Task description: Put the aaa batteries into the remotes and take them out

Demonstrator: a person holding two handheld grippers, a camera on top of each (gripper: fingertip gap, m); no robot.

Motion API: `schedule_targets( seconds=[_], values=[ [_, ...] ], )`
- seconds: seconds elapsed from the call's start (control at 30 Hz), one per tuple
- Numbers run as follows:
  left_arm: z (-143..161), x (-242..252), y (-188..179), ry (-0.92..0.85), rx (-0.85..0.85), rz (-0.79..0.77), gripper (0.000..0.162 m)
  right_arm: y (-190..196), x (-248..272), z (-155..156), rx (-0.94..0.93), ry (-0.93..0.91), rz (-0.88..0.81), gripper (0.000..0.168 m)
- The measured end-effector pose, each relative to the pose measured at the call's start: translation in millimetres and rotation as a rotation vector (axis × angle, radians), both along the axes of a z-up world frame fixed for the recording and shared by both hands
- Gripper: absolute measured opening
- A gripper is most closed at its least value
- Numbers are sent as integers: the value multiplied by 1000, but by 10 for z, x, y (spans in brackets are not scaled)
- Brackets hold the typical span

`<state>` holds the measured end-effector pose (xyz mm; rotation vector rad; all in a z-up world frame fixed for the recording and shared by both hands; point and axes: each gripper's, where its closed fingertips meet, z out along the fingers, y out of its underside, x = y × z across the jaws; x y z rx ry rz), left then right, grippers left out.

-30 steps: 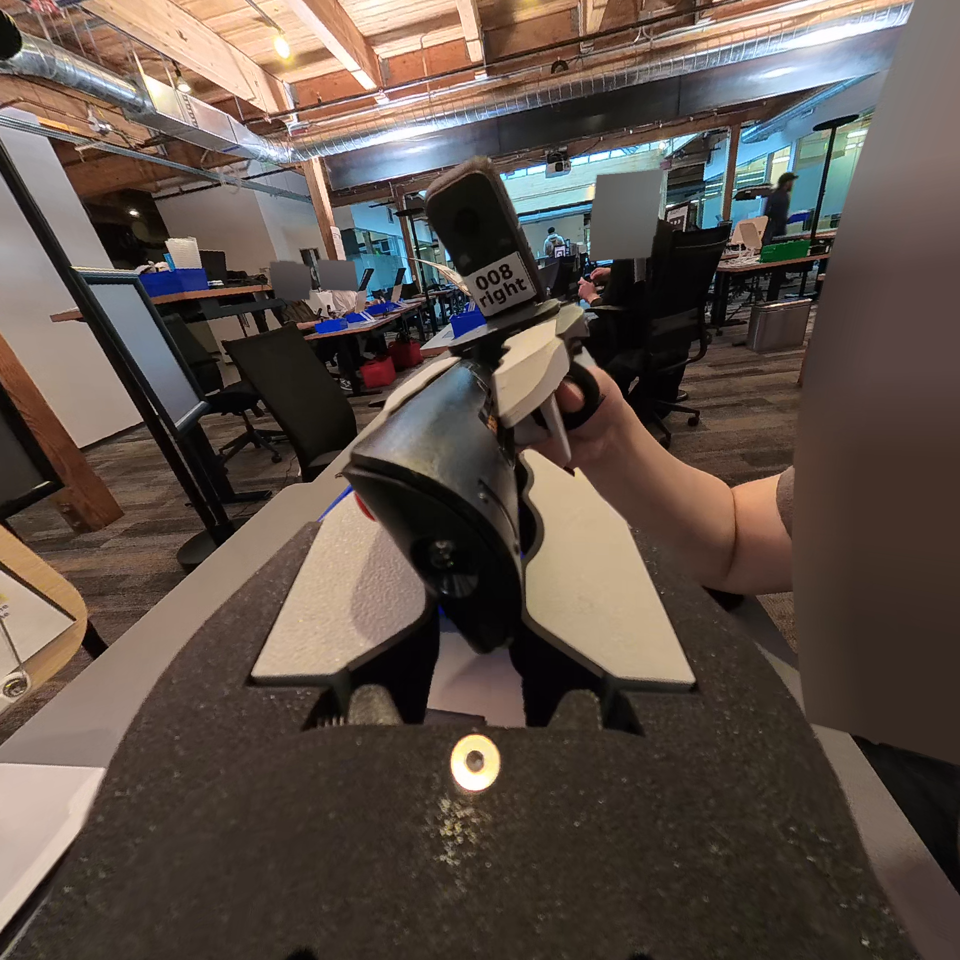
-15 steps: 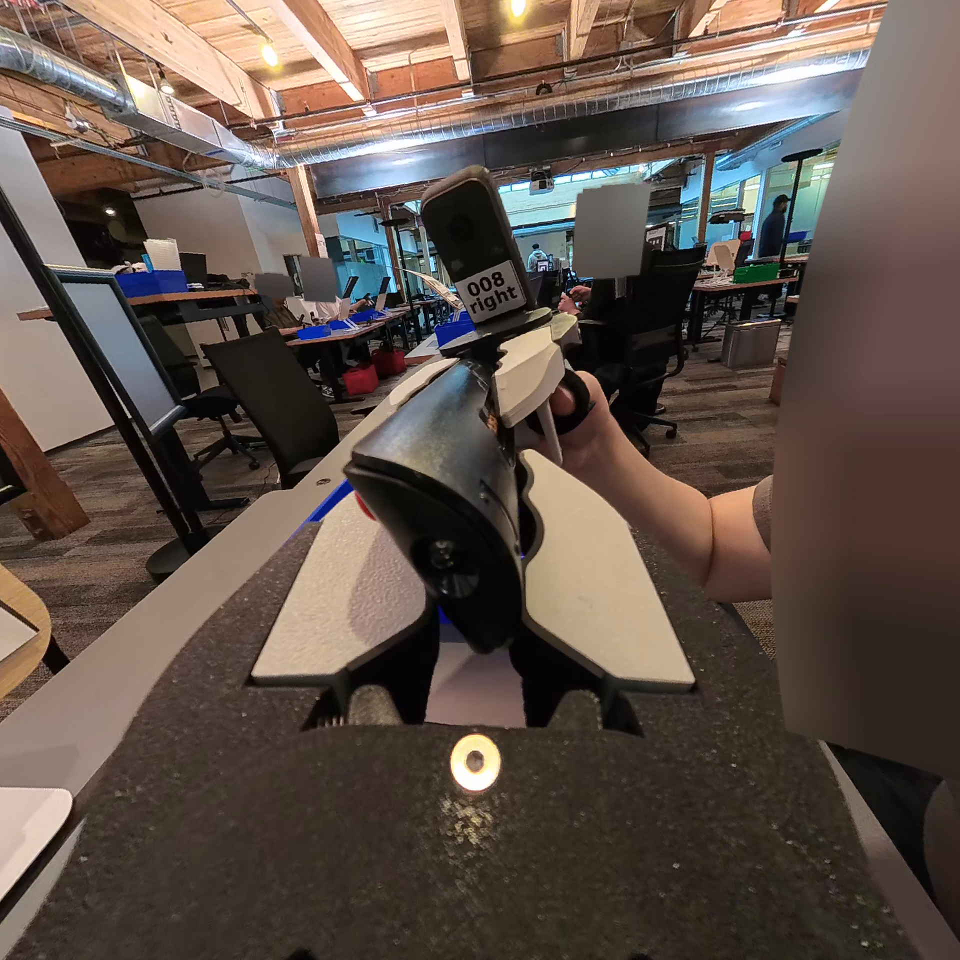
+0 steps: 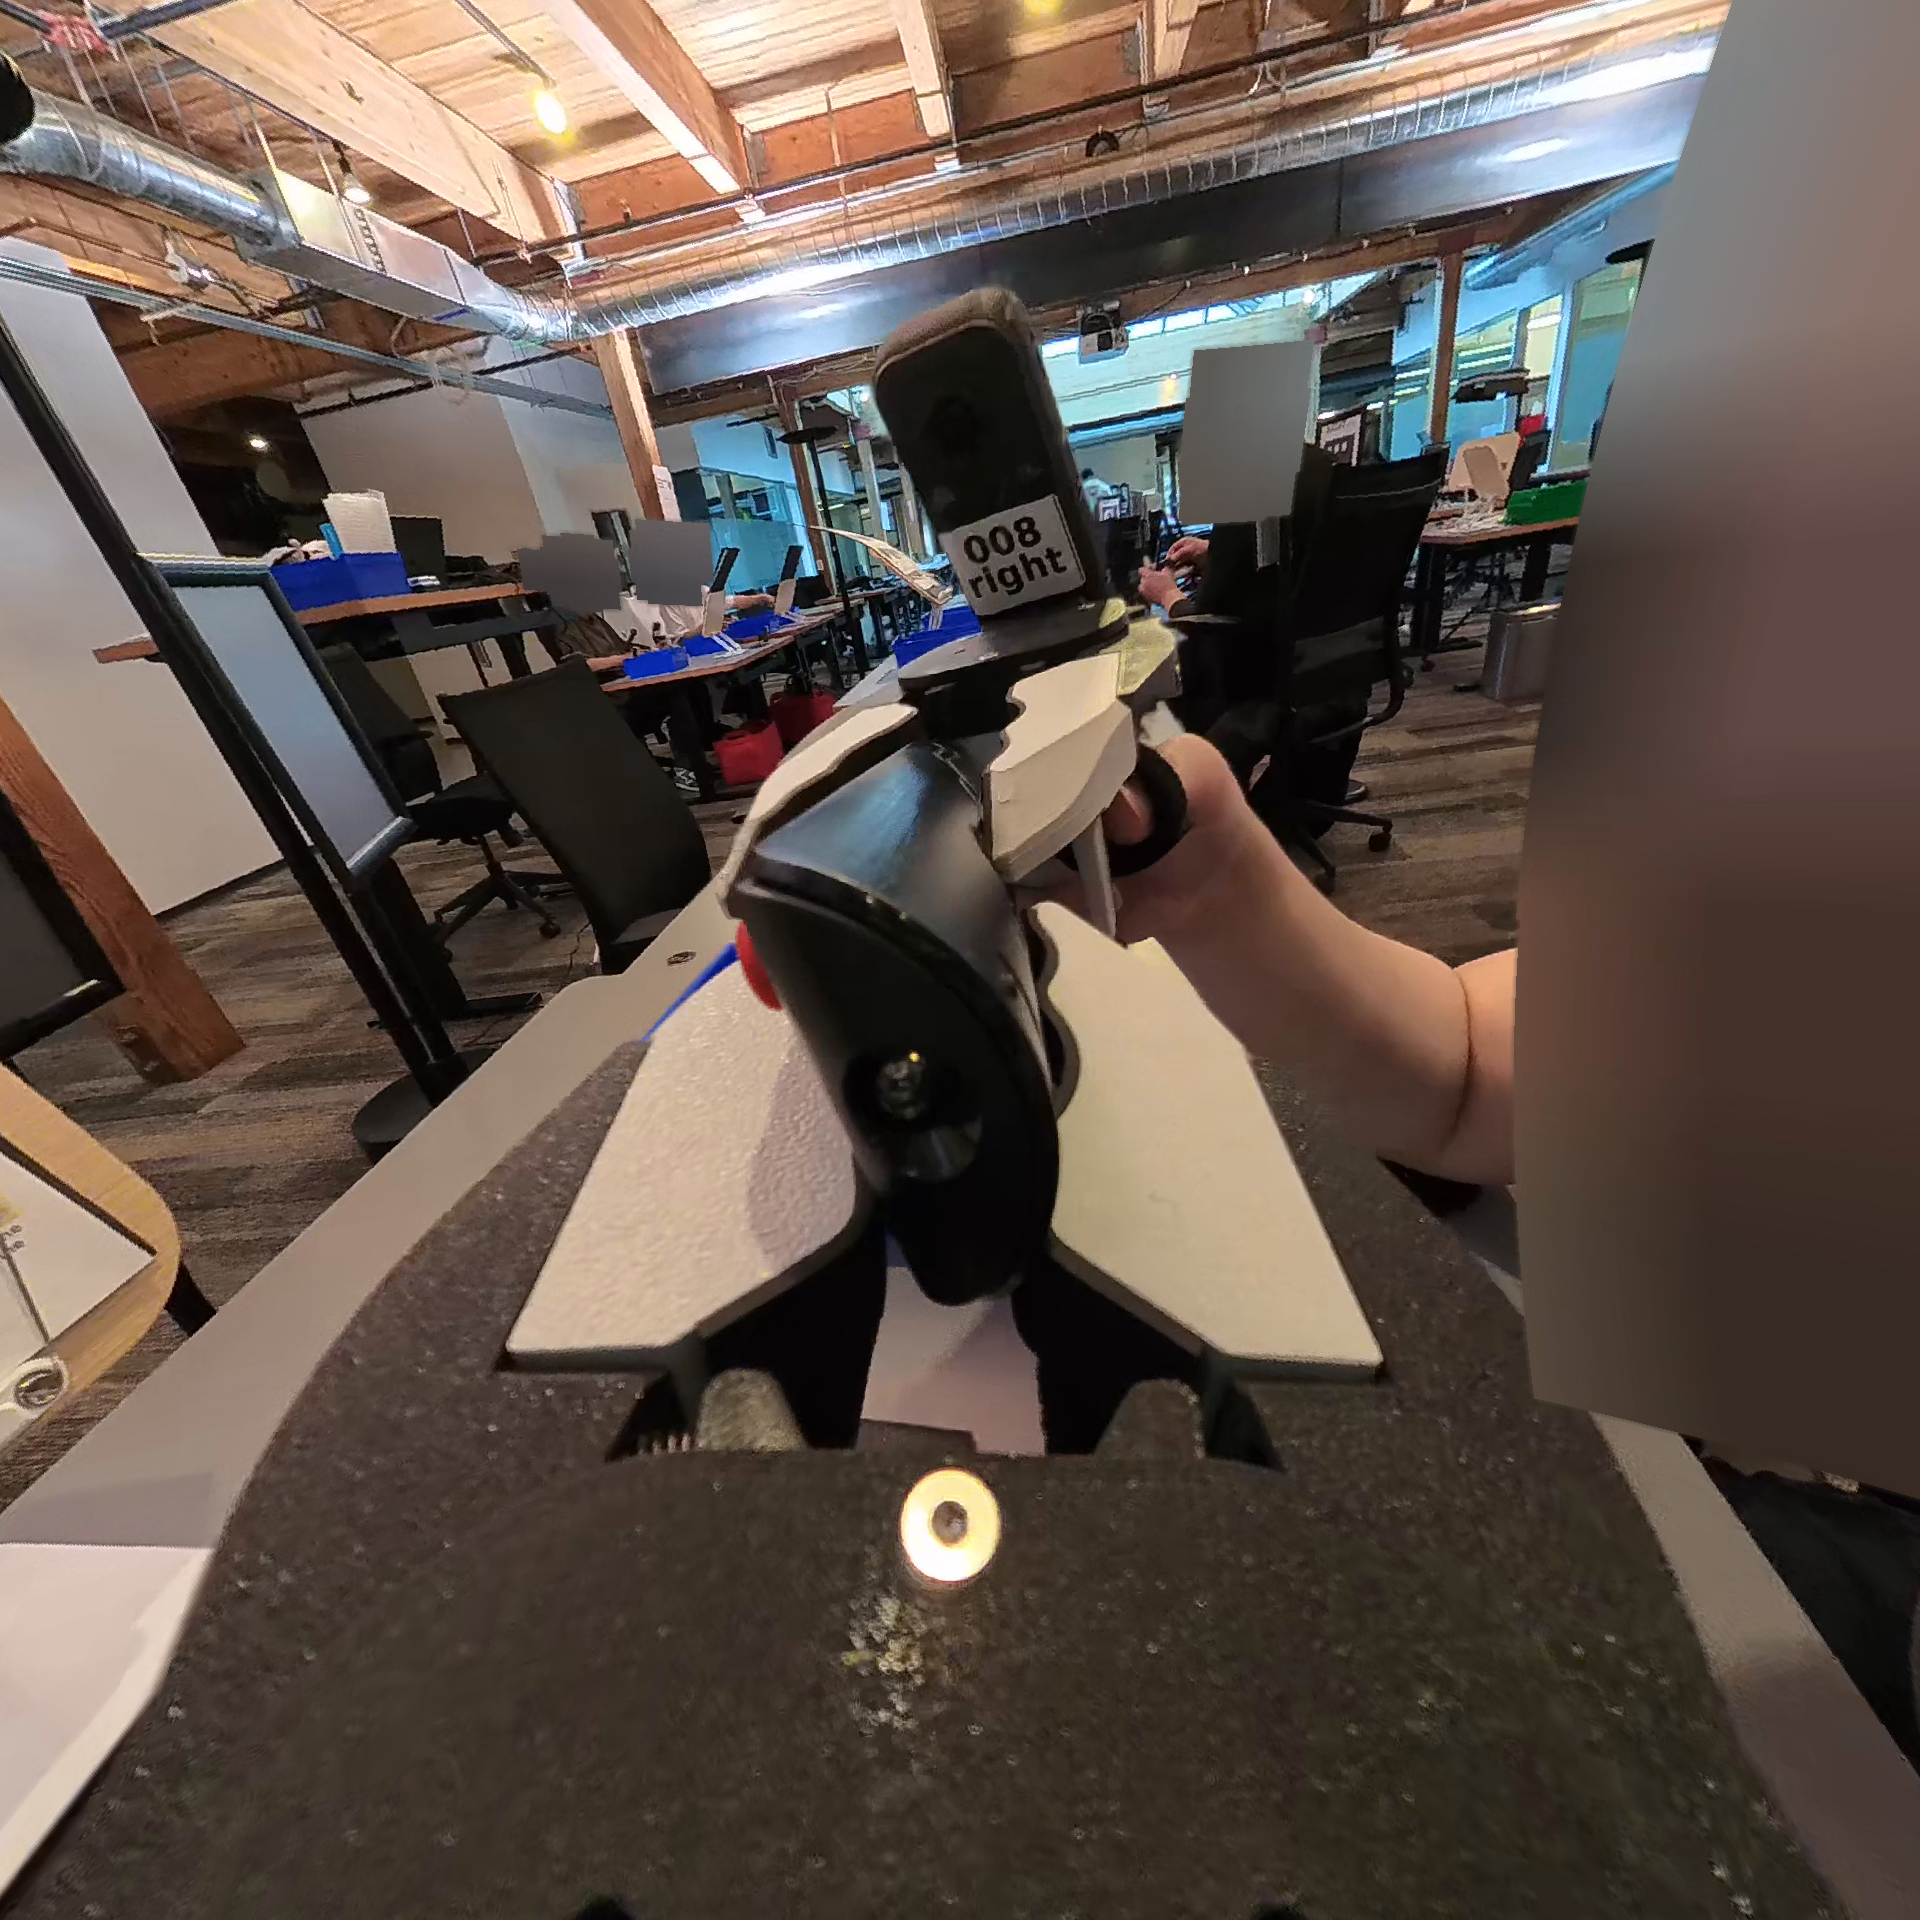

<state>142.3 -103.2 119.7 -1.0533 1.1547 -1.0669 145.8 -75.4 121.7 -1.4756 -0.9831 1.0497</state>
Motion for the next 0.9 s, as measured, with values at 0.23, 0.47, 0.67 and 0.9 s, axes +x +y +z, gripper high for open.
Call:
schedule_targets(
  seconds=[0.23,0.47,0.67,0.9],
  values=[
    [-9,-4,17,-5,-21,-3,25,25,-5,0,3,4,-22,63],
    [-20,-9,18,13,2,17,25,40,-13,-10,-2,5,-34,66],
    [-77,17,30,38,-19,12,24,67,12,10,28,-3,-75,70],
    [-82,31,39,33,-38,4,25,83,26,12,27,-5,-86,73]
  ],
)
